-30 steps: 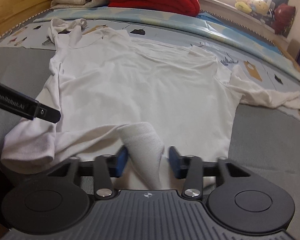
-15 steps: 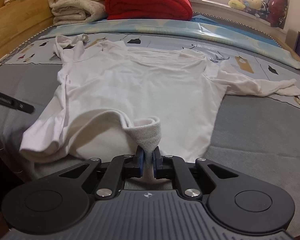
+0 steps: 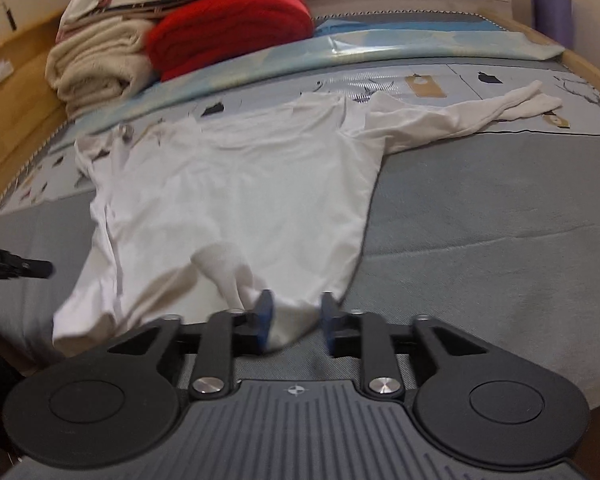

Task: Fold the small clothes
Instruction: 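Pinch the shirt hem with the left tool beside the right tool, then lift the hem with both tools and fold the shirt over lengthwise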

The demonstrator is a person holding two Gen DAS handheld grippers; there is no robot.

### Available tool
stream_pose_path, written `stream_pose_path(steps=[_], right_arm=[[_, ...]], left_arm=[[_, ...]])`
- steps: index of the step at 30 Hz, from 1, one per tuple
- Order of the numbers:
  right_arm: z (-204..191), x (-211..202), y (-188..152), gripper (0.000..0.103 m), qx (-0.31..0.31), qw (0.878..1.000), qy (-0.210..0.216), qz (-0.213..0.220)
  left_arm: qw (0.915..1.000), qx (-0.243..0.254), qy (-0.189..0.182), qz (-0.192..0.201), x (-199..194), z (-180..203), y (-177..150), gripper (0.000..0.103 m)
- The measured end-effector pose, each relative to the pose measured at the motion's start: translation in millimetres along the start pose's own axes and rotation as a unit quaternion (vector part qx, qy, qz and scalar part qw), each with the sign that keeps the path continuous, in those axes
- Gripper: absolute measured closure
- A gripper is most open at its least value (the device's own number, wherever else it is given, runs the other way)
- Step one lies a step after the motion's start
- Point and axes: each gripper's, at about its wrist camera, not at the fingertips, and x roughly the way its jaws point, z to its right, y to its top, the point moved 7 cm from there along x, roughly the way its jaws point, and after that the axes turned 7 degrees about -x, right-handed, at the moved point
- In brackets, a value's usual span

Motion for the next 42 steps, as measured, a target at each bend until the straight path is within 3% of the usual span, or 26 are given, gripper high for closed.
stream_pose_path(steps=[1, 3, 5, 11, 14, 15, 18, 19, 21, 23, 29, 32, 34, 36, 39, 40, 42], right_arm=[[-3.5, 5.1, 2.4, 0.069, 0.001, 1.000, 0.002, -0.001], [-11.4, 15.3, 5.8, 0.067, -0.003, 1.000, 0.006, -0.005], [-19.8, 24.7, 8.5, 0.065, -0.009, 1.000, 0.012, -0.011], [-42.9, 46.8, 15.1, 0.059, -0.039, 0.999, 0.027, -0.024], [-47.1, 53.5, 16.8, 0.059, -0.051, 0.998, 0.022, -0.026], [-48.0, 54.8, 17.2, 0.059, -0.055, 0.998, 0.021, -0.026], [-50.3, 56.9, 18.0, 0.060, -0.063, 0.997, 0.024, -0.024], [-50.7, 57.1, 17.6, 0.062, -0.067, 0.997, 0.025, -0.024], [-52.7, 55.7, 16.6, 0.083, -0.077, 0.996, 0.027, -0.022], [-52.8, 52.1, 15.1, 0.090, -0.083, 0.996, 0.028, -0.019], [-51.5, 20.5, 11.4, 0.093, -0.096, 0.994, 0.055, -0.016], [-45.6, 3.9, -4.1, 0.093, -0.106, 0.992, 0.063, -0.039], [-39.0, 0.8, -19.7, 0.092, -0.103, 0.989, 0.066, -0.078], [-32.3, -0.1, -28.6, 0.091, -0.094, 0.988, 0.059, -0.104], [-24.7, -6.5, -21.0, 0.087, -0.062, 0.993, 0.056, -0.089], [-20.9, -8.6, -16.3, 0.083, -0.045, 0.994, 0.053, -0.080], [-10.9, -13.5, -4.1, 0.060, -0.005, 0.997, 0.049, -0.056]], left_arm=[[1.0000, 0.001, 0.001, -0.008, 8.7, 7.5, -0.2, 0.093], [0.9997, 0.005, 0.011, -0.022, 24.3, 15.7, -2.1, 0.078], [0.9984, 0.014, 0.035, -0.041, 39.7, 21.0, -6.5, 0.069], [0.9958, 0.027, 0.054, -0.069, 62.3, 20.0, -12.2, 0.068], [0.9951, 0.035, 0.054, -0.075, 65.6, 17.3, -13.3, 0.073], [0.9949, 0.040, 0.055, -0.074, 65.5, 16.8, -13.1, 0.083], [0.9950, 0.051, 0.057, -0.064, 63.5, 18.8, -11.4, 0.100], [0.9954, 0.050, 0.055, -0.060, 61.6, 20.0, -10.6, 0.100], [0.9965, 0.046, 0.049, -0.050, 52.3, 17.1, -8.0, 0.101], [0.9975, 0.041, 0.044, -0.039, 40.3, 13.2, -5.8, 0.101], [0.9987, 0.026, 0.043, 0.007, -25.6, -20.3, 1.4, 0.101], [0.9965, -0.014, 0.081, -0.015, -46.4, -65.8, -9.0, 0.101], [0.9930, -0.049, 0.101, -0.038, -50.1, -92.4, -16.1, 0.101], [0.9901, -0.073, 0.114, -0.037, -54.6, -109.2, -16.3, 0.100], [0.9883, -0.101, 0.110, -0.027, -57.2, -116.0, -6.9, 0.097], [0.9887, -0.102, 0.107, -0.023, -56.3, -112.8, -3.8, 0.094], [0.9901, -0.091, 0.105, -0.020, -52.0, -103.5, -0.9, 0.088]])
